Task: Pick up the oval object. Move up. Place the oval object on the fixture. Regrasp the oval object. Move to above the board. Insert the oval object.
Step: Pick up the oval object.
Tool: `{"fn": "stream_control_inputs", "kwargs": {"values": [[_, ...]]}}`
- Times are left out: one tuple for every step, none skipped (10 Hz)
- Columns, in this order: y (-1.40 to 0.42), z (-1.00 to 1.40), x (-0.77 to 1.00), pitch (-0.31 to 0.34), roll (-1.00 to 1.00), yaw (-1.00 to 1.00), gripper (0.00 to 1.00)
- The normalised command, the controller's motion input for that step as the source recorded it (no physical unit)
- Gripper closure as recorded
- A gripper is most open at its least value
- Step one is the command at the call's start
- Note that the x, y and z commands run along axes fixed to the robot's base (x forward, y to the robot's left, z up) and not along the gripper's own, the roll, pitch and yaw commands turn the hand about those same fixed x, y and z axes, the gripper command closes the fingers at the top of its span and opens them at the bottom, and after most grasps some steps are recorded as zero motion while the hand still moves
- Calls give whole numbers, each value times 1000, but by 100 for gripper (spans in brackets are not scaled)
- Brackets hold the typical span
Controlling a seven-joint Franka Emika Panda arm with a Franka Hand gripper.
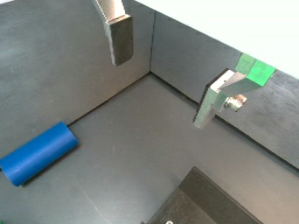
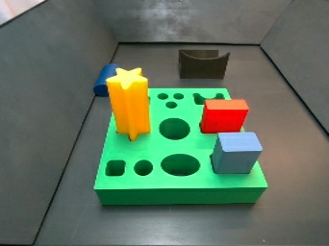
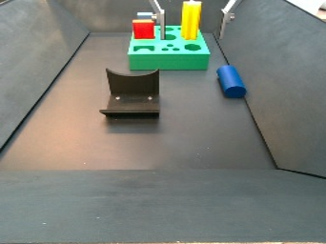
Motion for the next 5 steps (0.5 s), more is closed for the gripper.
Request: {"fn": "stream_control_inputs", "kwargs": {"values": [[-151,-29,-314,-51,0,-77,0],[-511,-626,-609,-149,79,-131,0],[-477,-826,-694,-106,93,-91,0],[-454,-857,-703,-120,83,-100,0],[-343,-851,-794,-129,76,-100,0]]}}
